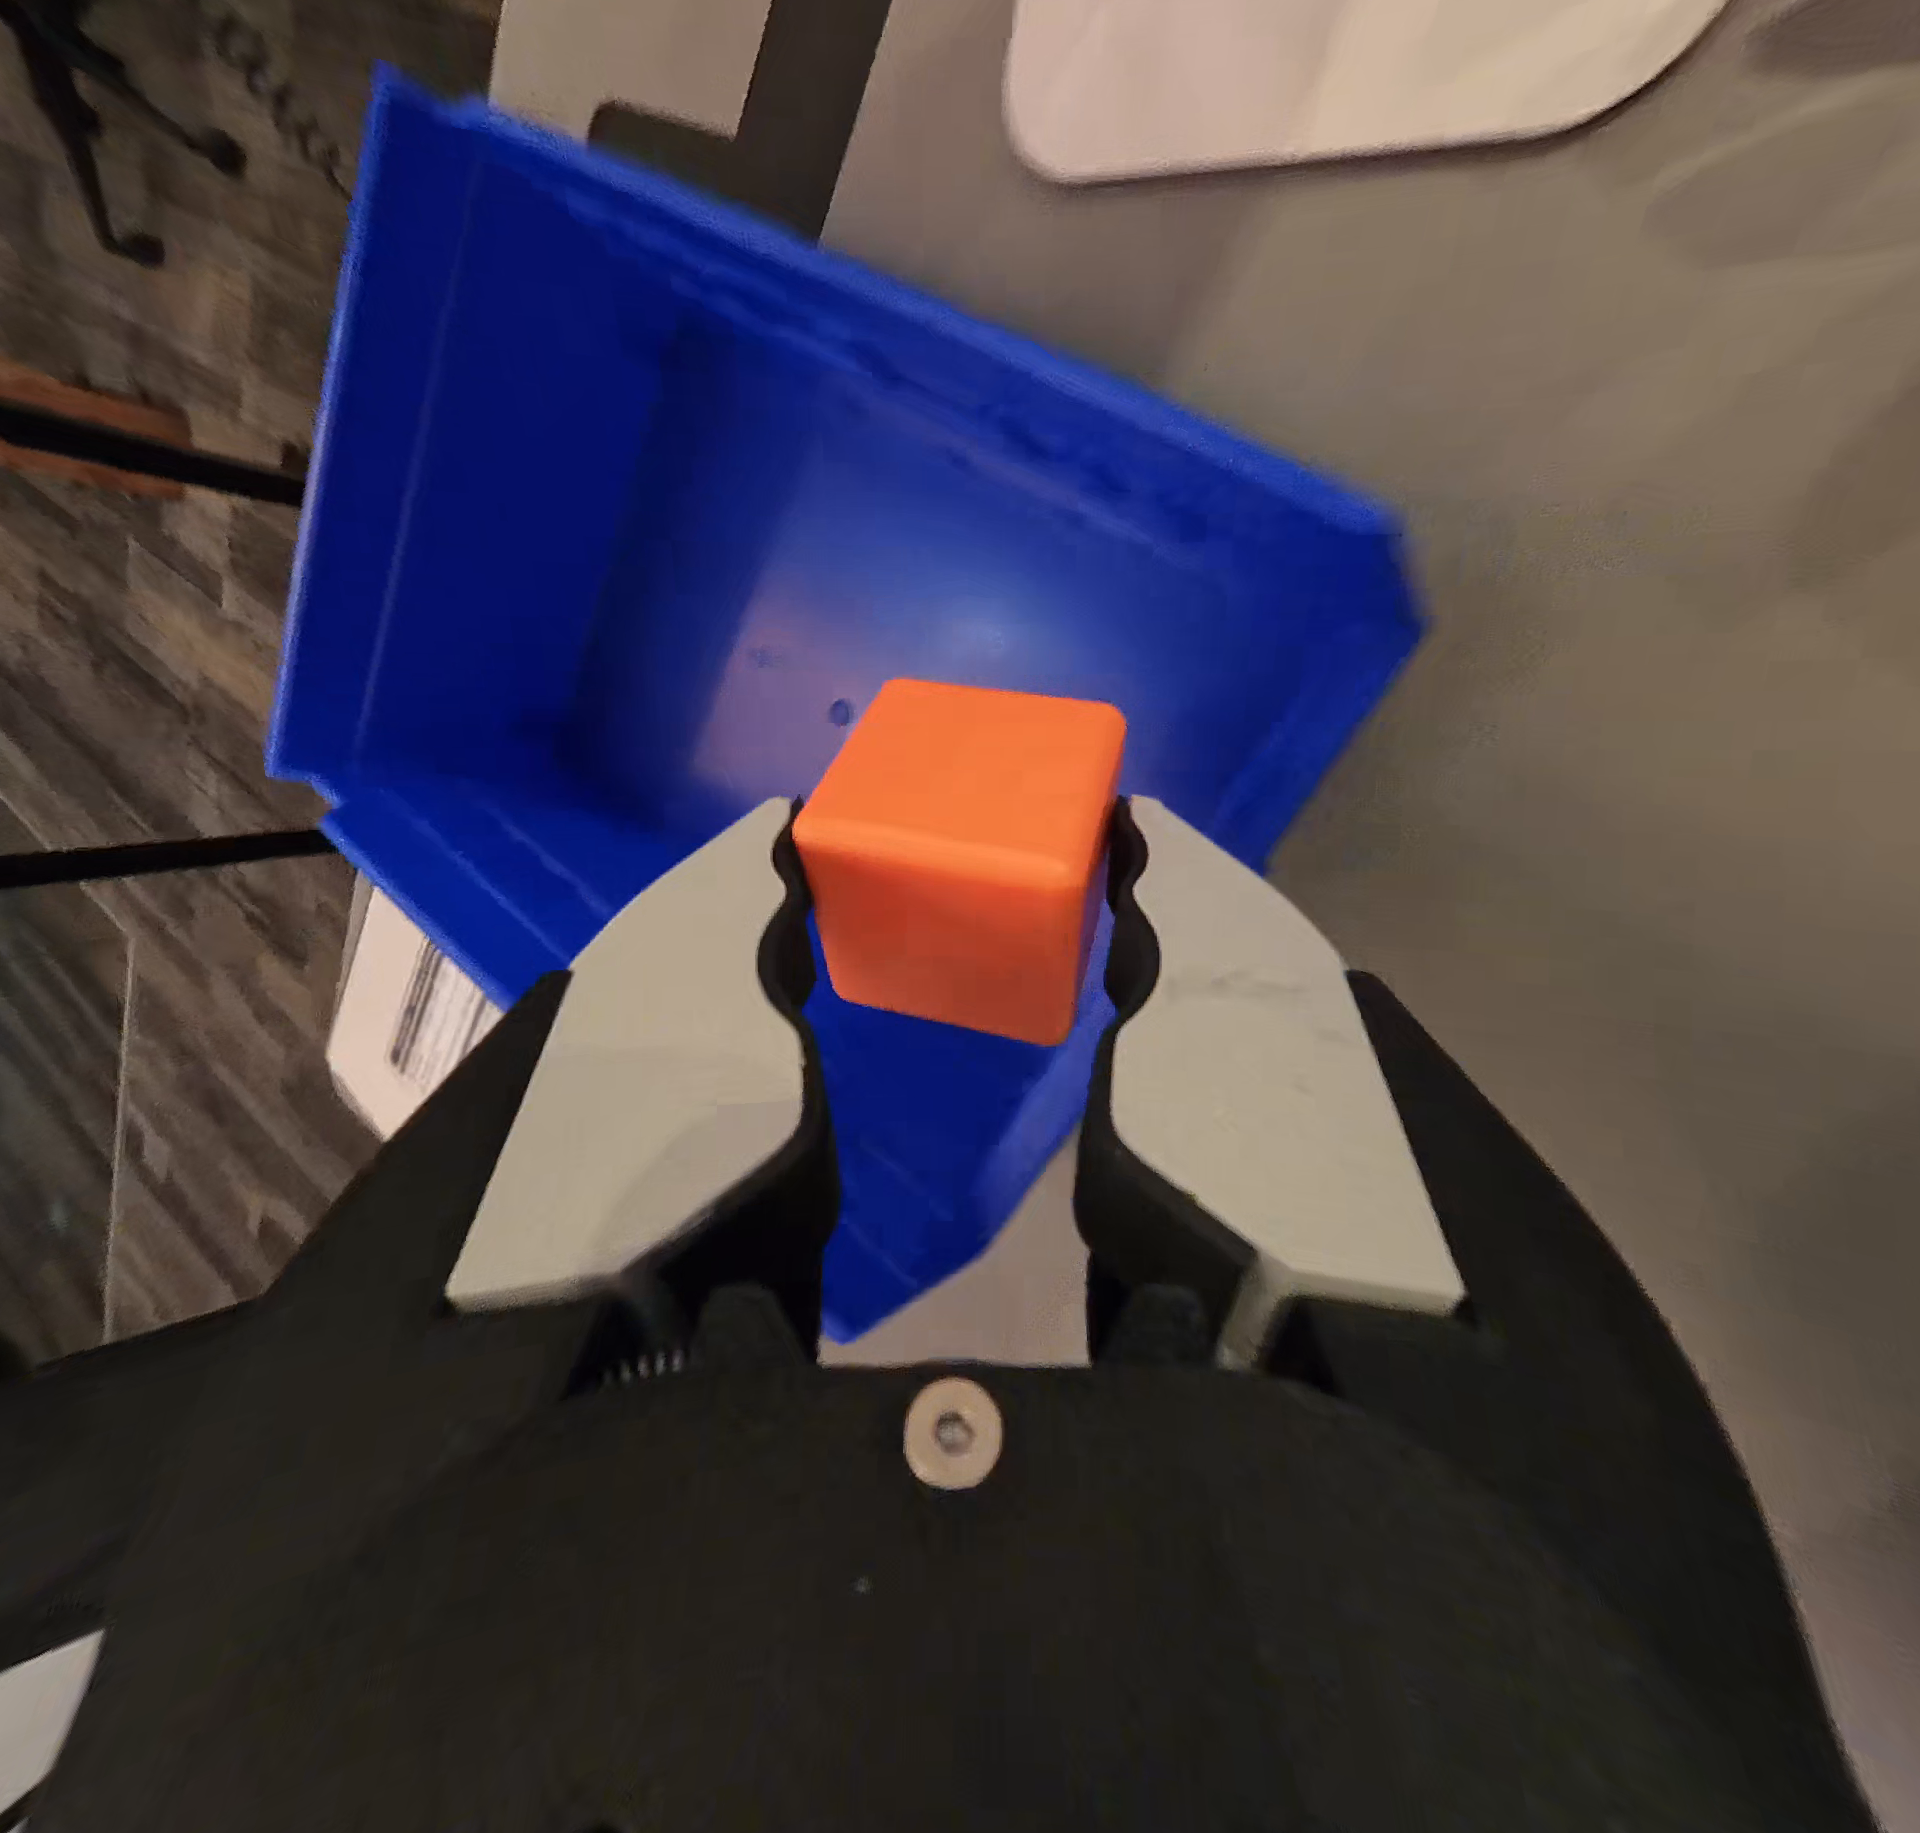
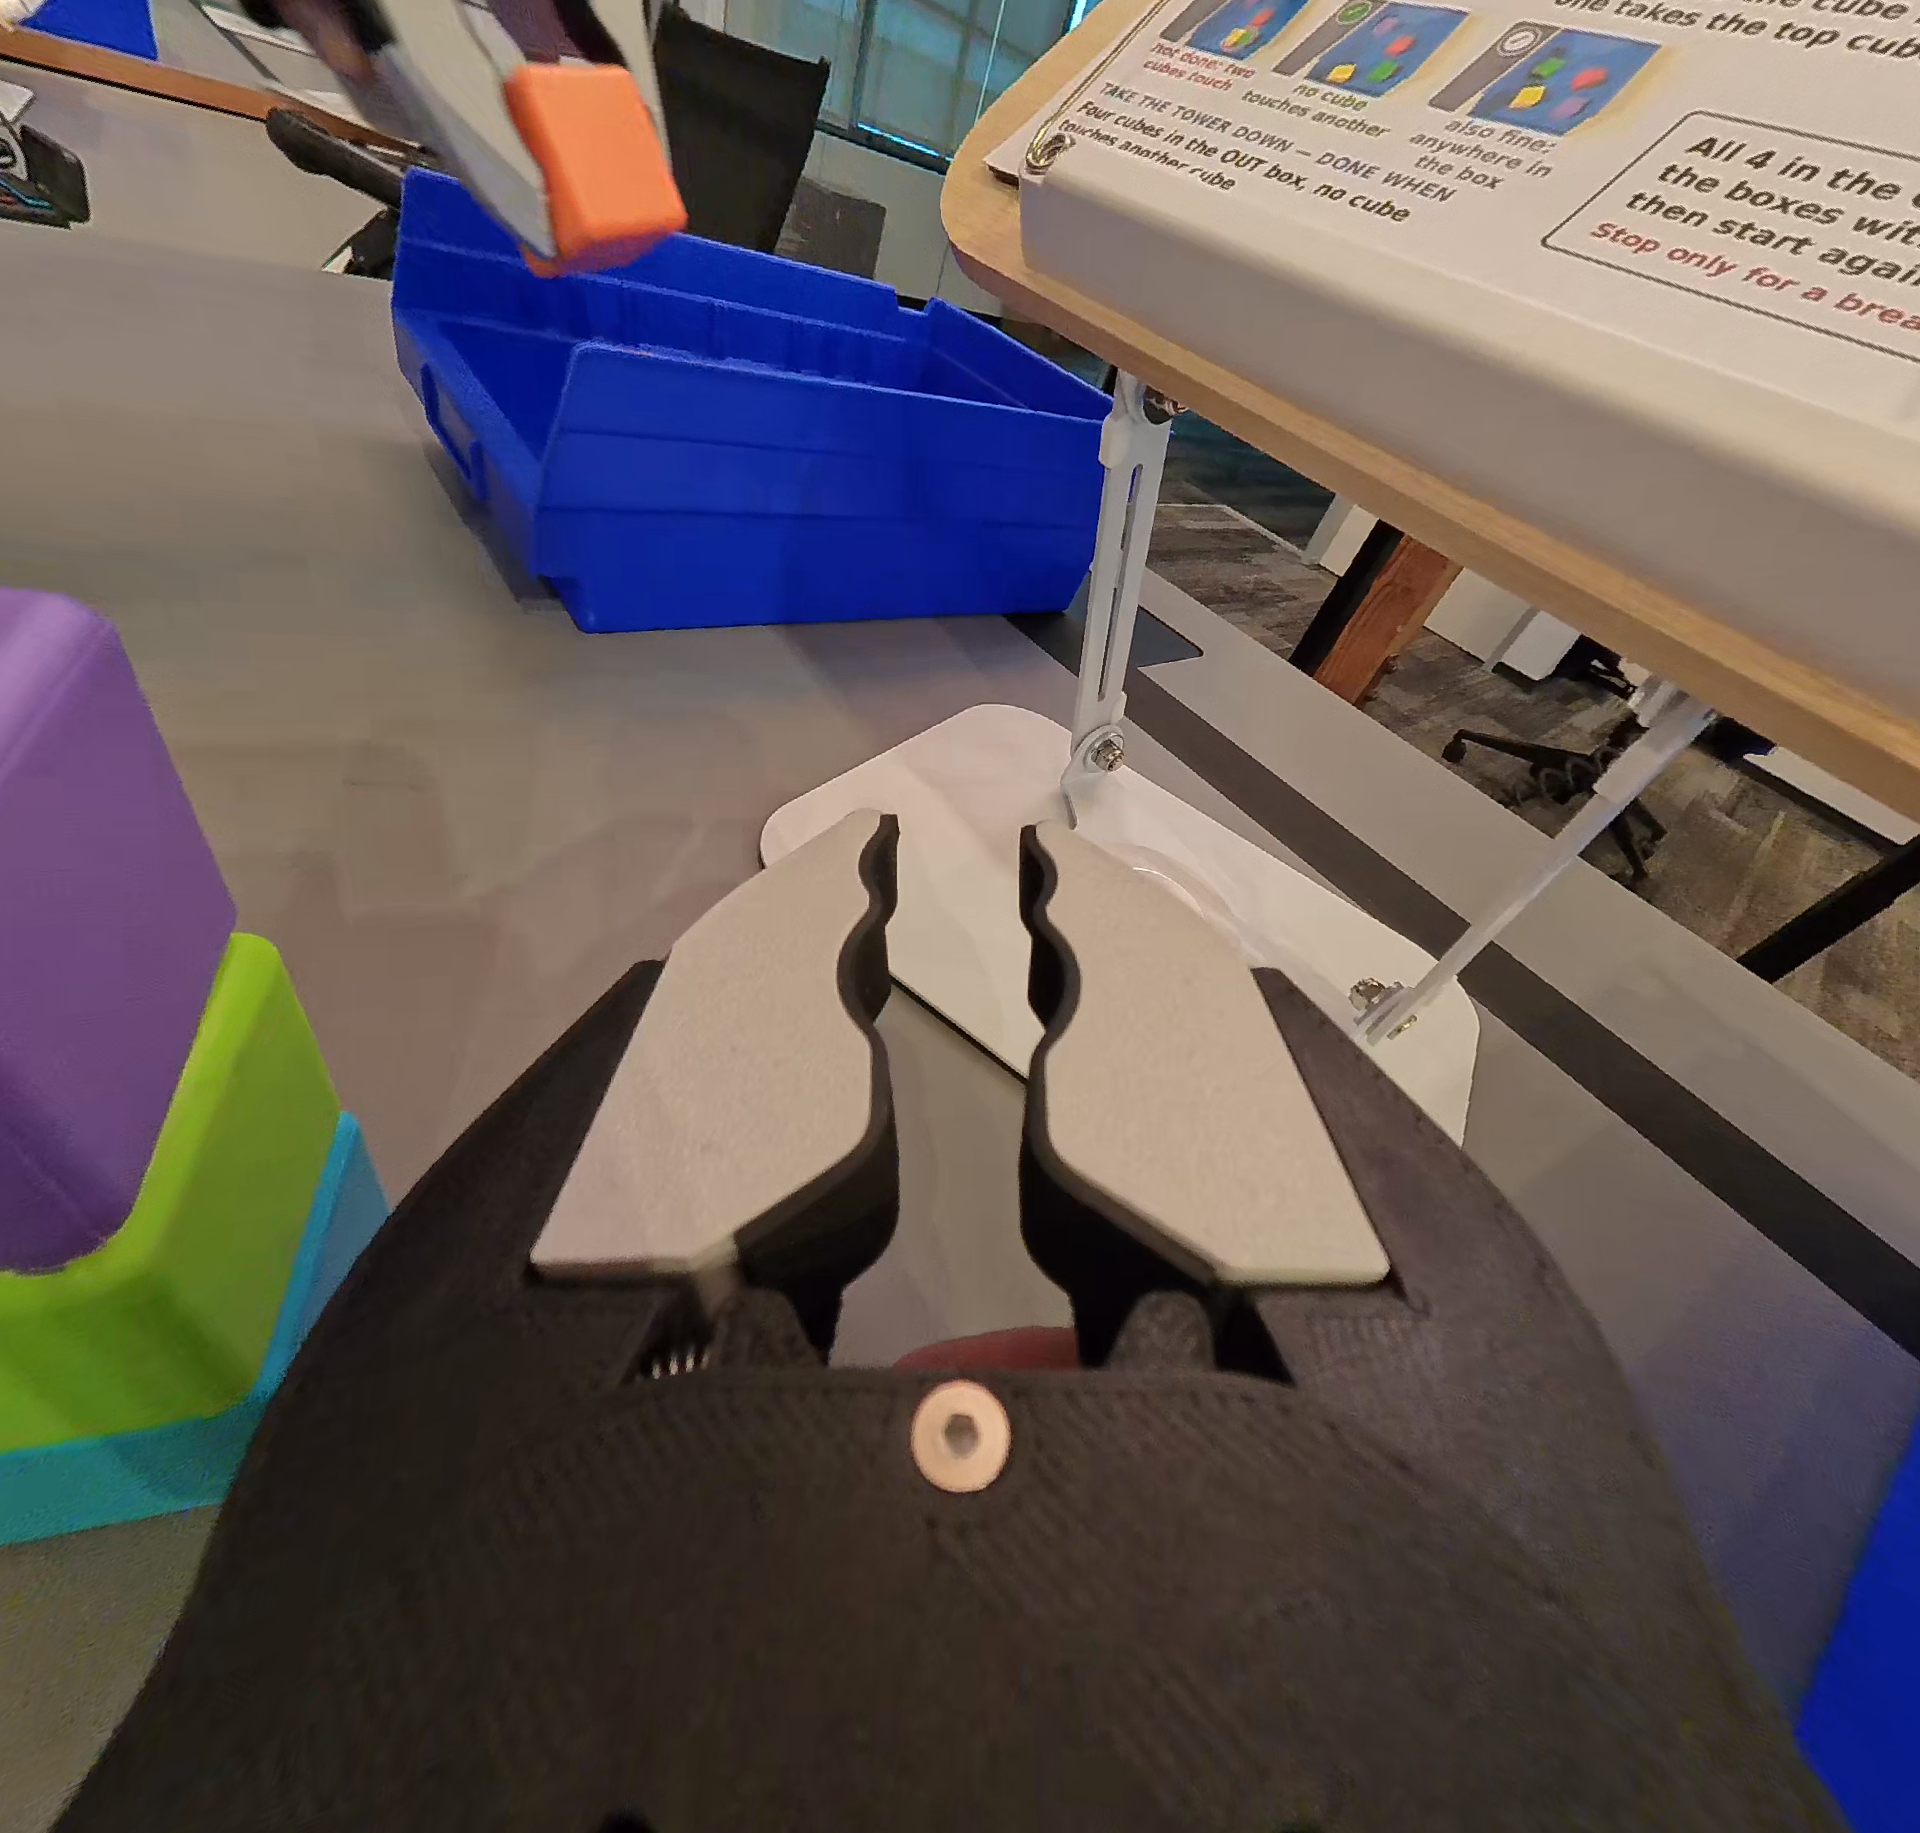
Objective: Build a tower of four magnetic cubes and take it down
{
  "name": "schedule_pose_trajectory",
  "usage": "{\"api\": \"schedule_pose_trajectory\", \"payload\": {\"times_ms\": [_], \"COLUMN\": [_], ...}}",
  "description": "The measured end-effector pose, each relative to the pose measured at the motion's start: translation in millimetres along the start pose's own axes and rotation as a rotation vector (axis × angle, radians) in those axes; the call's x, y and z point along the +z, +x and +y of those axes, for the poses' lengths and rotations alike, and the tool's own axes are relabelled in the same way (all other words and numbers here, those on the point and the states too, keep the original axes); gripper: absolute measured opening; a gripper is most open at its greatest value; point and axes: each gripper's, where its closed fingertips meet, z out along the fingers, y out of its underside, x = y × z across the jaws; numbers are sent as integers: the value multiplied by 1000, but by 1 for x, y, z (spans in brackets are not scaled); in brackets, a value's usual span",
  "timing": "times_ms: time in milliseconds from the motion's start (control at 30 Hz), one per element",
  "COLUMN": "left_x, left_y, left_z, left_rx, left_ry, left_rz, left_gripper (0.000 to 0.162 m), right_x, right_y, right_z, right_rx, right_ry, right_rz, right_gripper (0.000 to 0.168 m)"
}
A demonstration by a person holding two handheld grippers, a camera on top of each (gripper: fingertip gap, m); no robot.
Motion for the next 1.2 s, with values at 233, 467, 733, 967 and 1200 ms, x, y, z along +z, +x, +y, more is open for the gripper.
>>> {"api": "schedule_pose_trajectory", "payload": {"times_ms": [233, 467, 733, 967, 1200], "left_x": [-46, -70, -88, -64, -59], "left_y": [88, 162, 219, 236, 233], "left_z": [-84, -167, -214, -218, -218], "left_rx": [-71, 16, 92, 163, 69], "left_ry": [399, 692, 967, 955, 1043], "left_rz": [87, 263, 521, 654, 772], "left_gripper": [54, 54, 53, 53, 52], "right_x": [0, 1, 2, 2, 2], "right_y": [1, 0, 0, -1, -1], "right_z": [0, 0, 1, 1, 1], "right_rx": [10, 11, 11, 10, 8], "right_ry": [1, 0, -4, -6, -8], "right_rz": [2, -2, -5, -7, -8], "right_gripper": [22, 22, 22, 22, 22]}}
